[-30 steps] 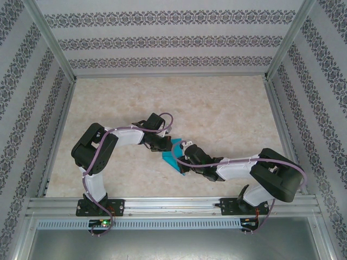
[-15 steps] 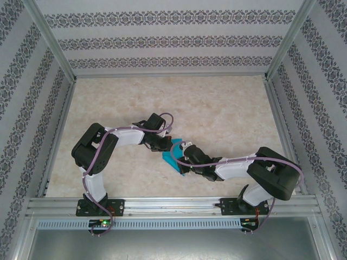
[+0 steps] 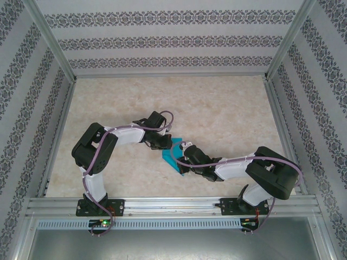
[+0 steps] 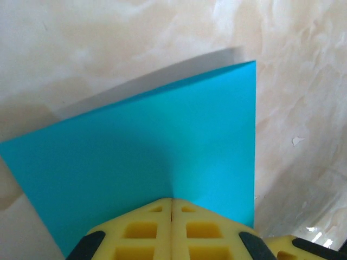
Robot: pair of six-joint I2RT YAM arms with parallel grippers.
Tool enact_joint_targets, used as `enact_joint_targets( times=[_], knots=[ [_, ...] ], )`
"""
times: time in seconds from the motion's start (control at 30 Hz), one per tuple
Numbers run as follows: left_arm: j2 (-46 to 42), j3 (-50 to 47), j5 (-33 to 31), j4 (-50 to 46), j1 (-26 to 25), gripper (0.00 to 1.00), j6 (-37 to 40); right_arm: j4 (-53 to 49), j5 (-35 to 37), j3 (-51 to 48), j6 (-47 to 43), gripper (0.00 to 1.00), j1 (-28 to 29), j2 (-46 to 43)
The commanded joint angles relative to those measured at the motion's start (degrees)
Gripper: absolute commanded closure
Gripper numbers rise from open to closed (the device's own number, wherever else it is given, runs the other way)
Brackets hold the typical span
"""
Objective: Fold a paper plane with a square sheet of paper (fold left side to right side)
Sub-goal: Third fold the triangle at the center of the table.
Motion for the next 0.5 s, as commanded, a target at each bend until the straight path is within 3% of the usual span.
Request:
enact_joint_targets(
  times=[0.0, 0.27, 0.47],
  knots=[
    [-3.9, 1.5, -1.7, -3.0, 1.6, 0.94, 1.2, -2.1, -0.8, -1.7, 1.0, 1.0, -0.2, 1.0],
    [-15.3, -8.0, 0.9, 1.7, 3.9, 0.98, 0.4, -1.8, -0.4, -2.2, 1.0, 1.0, -0.2, 0.3],
    [-24.6, -20.4, 7.8, 14.3, 3.6, 1.0, -6.3, -1.2, -0.2, -2.2, 1.1, 1.0, -0.2, 1.0]
  ],
)
